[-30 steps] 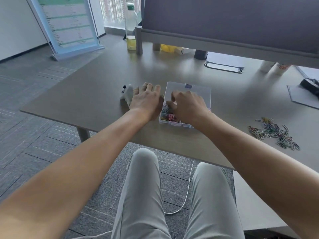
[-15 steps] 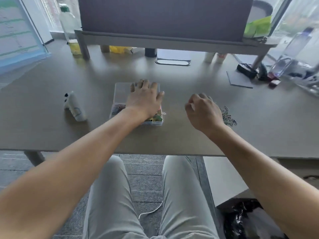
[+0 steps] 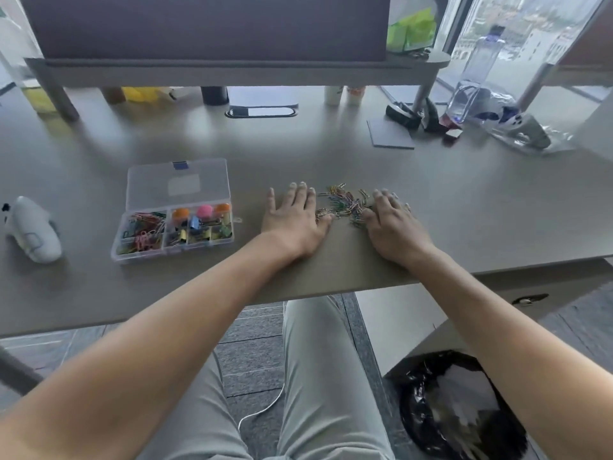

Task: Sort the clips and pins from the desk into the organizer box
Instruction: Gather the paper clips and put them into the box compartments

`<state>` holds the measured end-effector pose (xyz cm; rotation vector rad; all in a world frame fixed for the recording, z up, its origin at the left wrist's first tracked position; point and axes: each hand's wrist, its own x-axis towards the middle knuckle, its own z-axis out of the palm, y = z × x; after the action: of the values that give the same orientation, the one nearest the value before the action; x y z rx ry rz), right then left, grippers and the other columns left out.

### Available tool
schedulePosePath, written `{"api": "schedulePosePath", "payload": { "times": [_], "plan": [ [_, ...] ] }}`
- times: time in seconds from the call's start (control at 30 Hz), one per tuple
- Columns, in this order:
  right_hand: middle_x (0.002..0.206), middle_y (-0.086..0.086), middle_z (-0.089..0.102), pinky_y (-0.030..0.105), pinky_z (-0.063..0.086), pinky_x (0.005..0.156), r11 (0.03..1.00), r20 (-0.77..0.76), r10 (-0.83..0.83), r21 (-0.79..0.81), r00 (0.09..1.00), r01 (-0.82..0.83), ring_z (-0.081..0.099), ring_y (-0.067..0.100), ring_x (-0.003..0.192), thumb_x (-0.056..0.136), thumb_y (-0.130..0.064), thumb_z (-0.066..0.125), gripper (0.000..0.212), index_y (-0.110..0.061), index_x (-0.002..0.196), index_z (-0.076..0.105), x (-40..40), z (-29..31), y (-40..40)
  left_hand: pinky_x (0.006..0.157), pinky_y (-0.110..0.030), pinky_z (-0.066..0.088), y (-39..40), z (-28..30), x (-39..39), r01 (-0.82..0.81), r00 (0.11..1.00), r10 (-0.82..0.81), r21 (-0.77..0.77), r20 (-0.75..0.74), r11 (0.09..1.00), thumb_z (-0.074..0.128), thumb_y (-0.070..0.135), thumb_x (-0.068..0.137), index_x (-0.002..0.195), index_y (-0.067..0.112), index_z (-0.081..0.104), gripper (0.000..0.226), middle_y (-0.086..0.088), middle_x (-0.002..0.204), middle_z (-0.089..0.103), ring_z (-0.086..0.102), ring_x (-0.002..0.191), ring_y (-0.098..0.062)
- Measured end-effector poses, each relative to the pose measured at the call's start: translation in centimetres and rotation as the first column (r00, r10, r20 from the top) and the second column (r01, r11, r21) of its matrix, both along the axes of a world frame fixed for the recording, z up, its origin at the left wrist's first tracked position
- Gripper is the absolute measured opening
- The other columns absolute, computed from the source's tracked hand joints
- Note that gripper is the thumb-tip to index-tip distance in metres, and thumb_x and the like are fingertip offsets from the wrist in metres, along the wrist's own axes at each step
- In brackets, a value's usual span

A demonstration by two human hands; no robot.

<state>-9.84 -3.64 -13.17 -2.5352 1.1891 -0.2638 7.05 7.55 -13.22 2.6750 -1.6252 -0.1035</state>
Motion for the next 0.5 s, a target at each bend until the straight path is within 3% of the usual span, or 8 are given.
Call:
{"api": "schedulePosePath", "payload": {
  "times": [0.2, 0.3, 0.4, 0.5],
  "plan": [
    [0.172, -0.002, 0.006, 0.034, -0.001, 0.128, 0.994, -0.060, 0.113, 0.018, 0.992, -0.112, 0.001, 0.010, 0.158, 0.108, -0.048, 0.022, 0.065, -0.019, 0.165, 0.010, 3.1, -0.2, -2.0, 0.121, -0.054, -0.011, -0.9, -0.5, 0.8, -0.060, 0.993, 0.058, -0.016, -0.100, 0.998, 0.009, 0.059, 0.101, 0.160, 0.021, -0.004, 0.071, 0.002, 0.167, -0.010, -0.013, 0.153, -0.014],
    [0.172, -0.004, 0.010, 0.032, 0.001, 0.128, 0.977, -0.040, 0.212, 0.028, 0.977, -0.211, 0.003, 0.007, 0.157, 0.109, -0.045, 0.025, 0.062, -0.020, 0.164, 0.012, 5.2, 0.1, -2.6, 0.124, -0.047, -0.004, -1.1, -0.6, 1.2, -0.132, 0.975, 0.096, -0.176, -0.201, 0.975, 0.016, 0.047, 0.105, 0.160, 0.015, 0.009, 0.064, -0.003, 0.168, 0.004, -0.001, 0.155, -0.016],
    [0.171, -0.005, 0.014, 0.029, 0.003, 0.127, 0.948, -0.009, 0.316, 0.045, 0.949, -0.316, 0.006, 0.007, 0.157, 0.108, -0.039, 0.031, 0.060, -0.022, 0.164, 0.017, 6.8, 0.2, -2.8, 0.125, -0.042, 0.010, -1.3, -0.9, 2.5, -0.275, 0.941, 0.176, -0.347, -0.289, 0.897, 0.022, 0.040, 0.107, 0.155, 0.005, 0.027, 0.060, -0.013, 0.163, 0.024, 0.017, 0.153, -0.025],
    [0.170, -0.002, 0.019, 0.029, 0.005, 0.128, 0.905, 0.015, 0.423, 0.051, 0.906, -0.423, 0.009, 0.007, 0.157, 0.107, -0.028, 0.036, 0.057, -0.020, 0.162, 0.026, 7.2, 0.1, -2.5, 0.124, -0.039, 0.014, -1.3, -1.2, 3.9, -0.365, 0.900, 0.223, -0.368, -0.375, 0.855, 0.024, 0.038, 0.107, 0.150, 0.001, 0.036, 0.058, -0.019, 0.159, 0.032, 0.023, 0.150, -0.028]
  ]
}}
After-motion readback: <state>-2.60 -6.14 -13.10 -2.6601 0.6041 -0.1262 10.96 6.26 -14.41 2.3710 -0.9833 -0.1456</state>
